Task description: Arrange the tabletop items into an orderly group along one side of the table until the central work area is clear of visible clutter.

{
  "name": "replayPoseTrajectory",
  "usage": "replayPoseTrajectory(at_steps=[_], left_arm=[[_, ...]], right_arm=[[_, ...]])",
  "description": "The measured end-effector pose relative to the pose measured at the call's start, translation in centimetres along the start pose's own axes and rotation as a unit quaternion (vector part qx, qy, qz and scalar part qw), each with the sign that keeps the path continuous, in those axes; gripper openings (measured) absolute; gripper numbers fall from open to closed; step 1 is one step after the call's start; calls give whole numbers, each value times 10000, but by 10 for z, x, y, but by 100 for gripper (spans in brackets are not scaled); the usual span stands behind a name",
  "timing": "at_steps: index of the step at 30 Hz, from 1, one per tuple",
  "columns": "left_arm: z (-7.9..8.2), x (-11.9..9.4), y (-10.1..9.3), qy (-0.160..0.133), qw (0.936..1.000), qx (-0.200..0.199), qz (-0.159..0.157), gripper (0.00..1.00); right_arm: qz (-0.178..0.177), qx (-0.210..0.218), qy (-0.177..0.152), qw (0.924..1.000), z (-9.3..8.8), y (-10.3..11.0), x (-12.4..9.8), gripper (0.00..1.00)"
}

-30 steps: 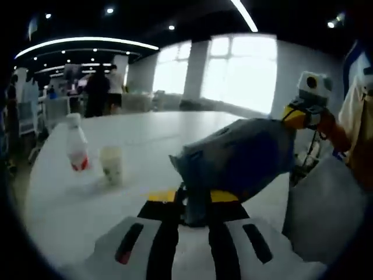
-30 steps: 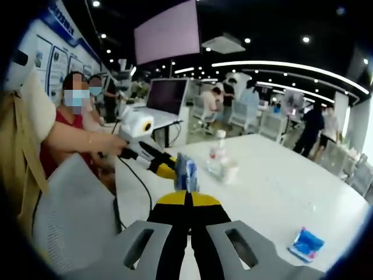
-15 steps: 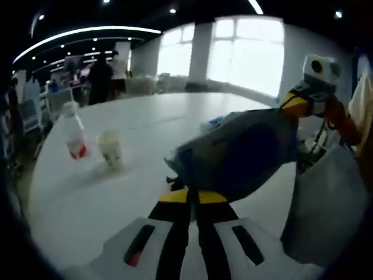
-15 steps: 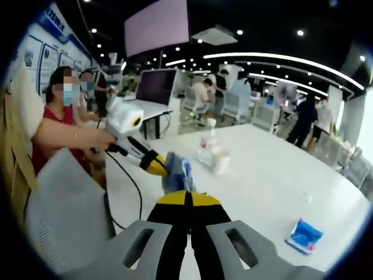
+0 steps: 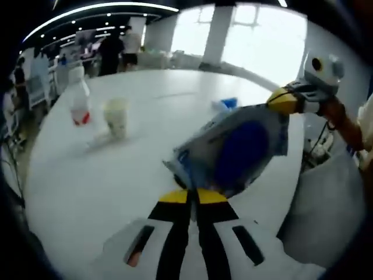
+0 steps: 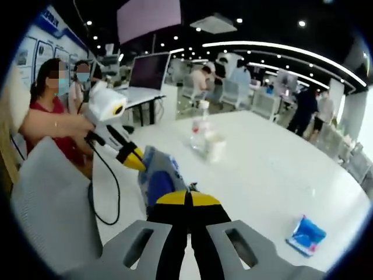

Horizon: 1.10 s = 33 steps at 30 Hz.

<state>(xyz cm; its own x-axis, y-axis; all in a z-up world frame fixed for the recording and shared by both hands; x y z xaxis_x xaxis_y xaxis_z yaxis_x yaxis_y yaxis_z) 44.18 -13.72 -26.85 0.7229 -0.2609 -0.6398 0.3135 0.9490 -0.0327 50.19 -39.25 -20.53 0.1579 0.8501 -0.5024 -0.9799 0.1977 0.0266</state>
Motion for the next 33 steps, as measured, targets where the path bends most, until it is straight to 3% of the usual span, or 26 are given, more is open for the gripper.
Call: replayPoseTrajectory(at_steps=[8, 11, 17, 24, 33], left_arm=[[-4, 9, 0, 377, 9992, 14, 138, 1], [-6, 11, 2, 585, 9977, -218, 251, 1], [-1, 13, 5, 541, 9974, -391, 269, 0], [0, 18, 2, 747, 9953, -369, 496, 1], [0, 20, 4, 756, 9923, -660, 727, 0]], right_arm=[[-74, 155, 330, 9993, -15, -19, 21, 0], [-81, 323, 401, 9986, -23, -27, 30, 1], [-226, 287, 660, 9971, -36, -38, 44, 1], [-342, 118, 875, 9955, -45, -41, 58, 1], [-523, 594, 797, 9937, -50, -45, 61, 1]])
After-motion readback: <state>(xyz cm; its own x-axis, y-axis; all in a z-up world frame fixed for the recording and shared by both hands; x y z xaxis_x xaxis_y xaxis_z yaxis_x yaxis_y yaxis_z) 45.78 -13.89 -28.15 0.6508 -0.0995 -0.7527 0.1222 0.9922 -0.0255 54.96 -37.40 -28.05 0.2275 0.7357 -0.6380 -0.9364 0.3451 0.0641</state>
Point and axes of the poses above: the point that each gripper's makers call its tool centre point, and the gripper's own axes: x roughly forward along the fingers, y roughly to its left, z roughly out of its top, the point moved 10 cm from there along -x, roughly backward along the fingers, and after that the axes turned 15 degrees about z, right-handed, at the moved point
